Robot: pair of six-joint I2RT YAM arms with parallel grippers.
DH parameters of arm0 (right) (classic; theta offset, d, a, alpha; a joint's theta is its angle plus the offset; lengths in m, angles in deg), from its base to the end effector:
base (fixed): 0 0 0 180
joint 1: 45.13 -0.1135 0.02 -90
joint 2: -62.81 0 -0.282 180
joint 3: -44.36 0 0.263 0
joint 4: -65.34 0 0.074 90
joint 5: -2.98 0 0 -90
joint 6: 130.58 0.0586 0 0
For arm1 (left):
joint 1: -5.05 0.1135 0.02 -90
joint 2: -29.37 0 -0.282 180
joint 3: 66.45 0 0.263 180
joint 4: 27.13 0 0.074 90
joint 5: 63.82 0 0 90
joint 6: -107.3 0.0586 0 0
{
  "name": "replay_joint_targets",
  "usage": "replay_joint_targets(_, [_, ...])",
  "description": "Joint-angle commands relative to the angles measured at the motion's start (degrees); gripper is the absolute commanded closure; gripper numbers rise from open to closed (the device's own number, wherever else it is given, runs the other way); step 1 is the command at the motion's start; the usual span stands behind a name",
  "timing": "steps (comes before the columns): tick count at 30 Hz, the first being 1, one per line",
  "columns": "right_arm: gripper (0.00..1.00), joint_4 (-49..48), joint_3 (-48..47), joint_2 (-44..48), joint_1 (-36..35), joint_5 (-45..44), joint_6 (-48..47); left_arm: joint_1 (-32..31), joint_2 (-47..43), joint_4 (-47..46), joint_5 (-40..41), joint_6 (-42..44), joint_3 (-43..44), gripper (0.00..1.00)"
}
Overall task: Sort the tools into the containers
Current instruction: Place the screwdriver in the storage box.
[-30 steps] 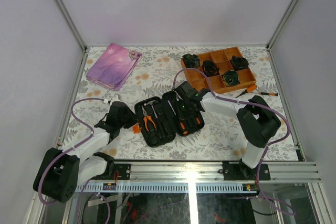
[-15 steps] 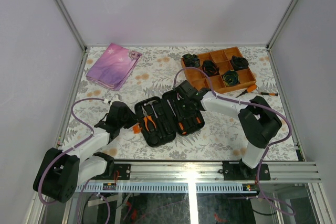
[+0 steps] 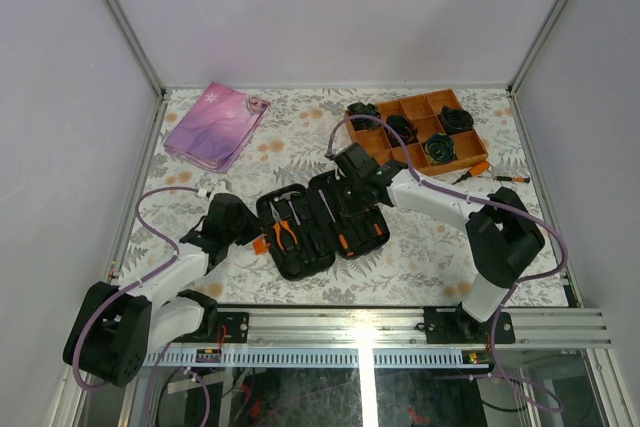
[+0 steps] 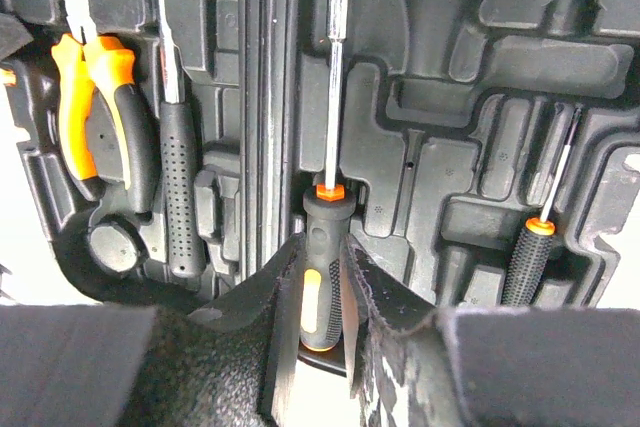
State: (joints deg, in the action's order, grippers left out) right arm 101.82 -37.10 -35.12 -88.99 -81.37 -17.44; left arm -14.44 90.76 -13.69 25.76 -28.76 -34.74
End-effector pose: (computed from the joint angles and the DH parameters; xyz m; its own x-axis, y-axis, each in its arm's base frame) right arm 0.2778 0.2750 0.2126 -0.8169 -0.2427 -0.5232 -0.4472 0.8393 0.3090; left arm 0.1981 -0.0706 0.1402 -0.6910 -0.5193 -0.5029 -0.2290 0.8171 -0.5291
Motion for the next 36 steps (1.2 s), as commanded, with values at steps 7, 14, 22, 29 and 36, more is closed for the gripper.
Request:
replay_joint_targets(7, [0.74,-0.5,-1.1,-2.6,0.2,3.7,-1.0,-0.3,0.8,1.3,-0.2,1.5,0.0,1.00])
replay_joint_targets(14, [0.78,-2.3,-3.0,-2.2,0.2,1.1,-1.2,-0.3,0.6,1.5,-0.3,1.7,0.1,1.00])
replay_joint_targets(22, [0.80,0.1,-4.7,-3.3,0.2,-0.5,-1.6,0.5,1.2,3.5,0.7,2.8,2.4,1.00])
replay_joint_targets(29, [0.73,0.4,0.7,2.1,0.4,-9.0,-0.9,4.4,8.0,9.2,1.9,5.1,10.7,1.00])
replay_joint_targets(36, [0.68,0.3,7.3,7.6,3.1,-14.0,-1.7,7.3,15.4,12.7,4.4,6.3,19.2,0.92])
